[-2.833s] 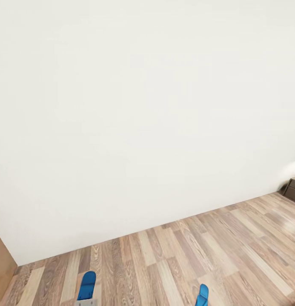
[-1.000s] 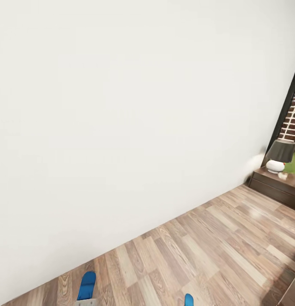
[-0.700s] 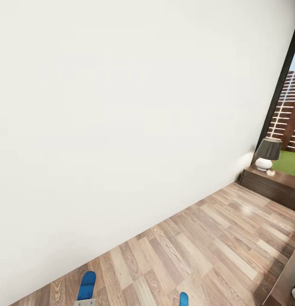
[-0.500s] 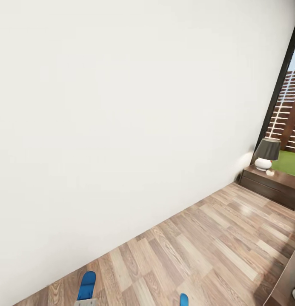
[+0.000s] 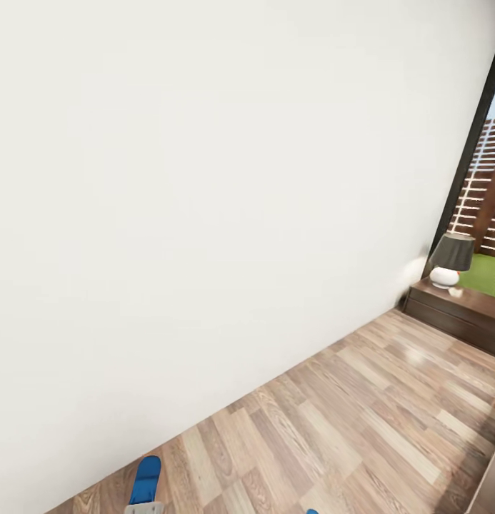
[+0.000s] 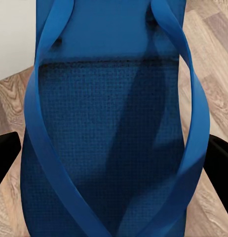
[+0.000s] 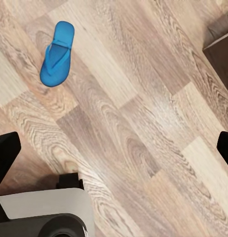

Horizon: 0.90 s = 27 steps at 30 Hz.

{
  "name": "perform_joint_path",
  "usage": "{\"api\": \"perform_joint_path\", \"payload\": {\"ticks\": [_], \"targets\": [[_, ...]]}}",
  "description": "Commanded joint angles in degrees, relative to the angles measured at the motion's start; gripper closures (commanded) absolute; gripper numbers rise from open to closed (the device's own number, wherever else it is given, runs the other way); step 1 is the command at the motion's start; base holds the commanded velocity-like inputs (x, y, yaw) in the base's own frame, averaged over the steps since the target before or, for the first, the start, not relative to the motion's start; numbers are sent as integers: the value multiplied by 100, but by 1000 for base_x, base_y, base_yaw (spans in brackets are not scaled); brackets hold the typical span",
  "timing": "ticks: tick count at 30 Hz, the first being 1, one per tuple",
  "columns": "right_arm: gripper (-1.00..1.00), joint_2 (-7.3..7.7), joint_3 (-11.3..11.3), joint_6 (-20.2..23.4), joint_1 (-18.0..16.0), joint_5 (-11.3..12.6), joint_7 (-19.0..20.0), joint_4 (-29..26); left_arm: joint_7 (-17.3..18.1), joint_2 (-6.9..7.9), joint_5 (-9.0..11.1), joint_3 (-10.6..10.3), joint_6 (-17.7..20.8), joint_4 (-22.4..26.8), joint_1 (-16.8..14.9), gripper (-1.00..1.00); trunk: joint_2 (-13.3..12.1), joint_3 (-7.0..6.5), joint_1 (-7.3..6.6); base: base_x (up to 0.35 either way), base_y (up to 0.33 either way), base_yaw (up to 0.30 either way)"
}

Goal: In the bedroom, move the book from the bed onto either nightstand, and place the two sandals side by side next to the bed.

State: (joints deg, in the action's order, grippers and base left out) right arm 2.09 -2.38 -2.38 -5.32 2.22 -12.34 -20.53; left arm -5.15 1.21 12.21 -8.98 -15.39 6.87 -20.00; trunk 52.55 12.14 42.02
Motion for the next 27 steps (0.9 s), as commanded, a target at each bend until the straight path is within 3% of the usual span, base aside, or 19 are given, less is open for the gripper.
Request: {"api": "perform_joint_path", "payload": {"ticks": [1,12,27], "targets": [[-100,2,-25,-18,-5,24,-23,5,-21,2,44,-51,-17,-2,-4,100,5,8,1,52,5,-104],[-100,2,-25,-19,-5,24,-23,6,-21,1,44,-51,-17,-2,-4,100,5,8,1,23,10,-181],[-100,2,-25,-19,-5,24,-23,5,-21,2,44,-51,-17,-2,-4,100,5,8,1,119,39,-23]]}}
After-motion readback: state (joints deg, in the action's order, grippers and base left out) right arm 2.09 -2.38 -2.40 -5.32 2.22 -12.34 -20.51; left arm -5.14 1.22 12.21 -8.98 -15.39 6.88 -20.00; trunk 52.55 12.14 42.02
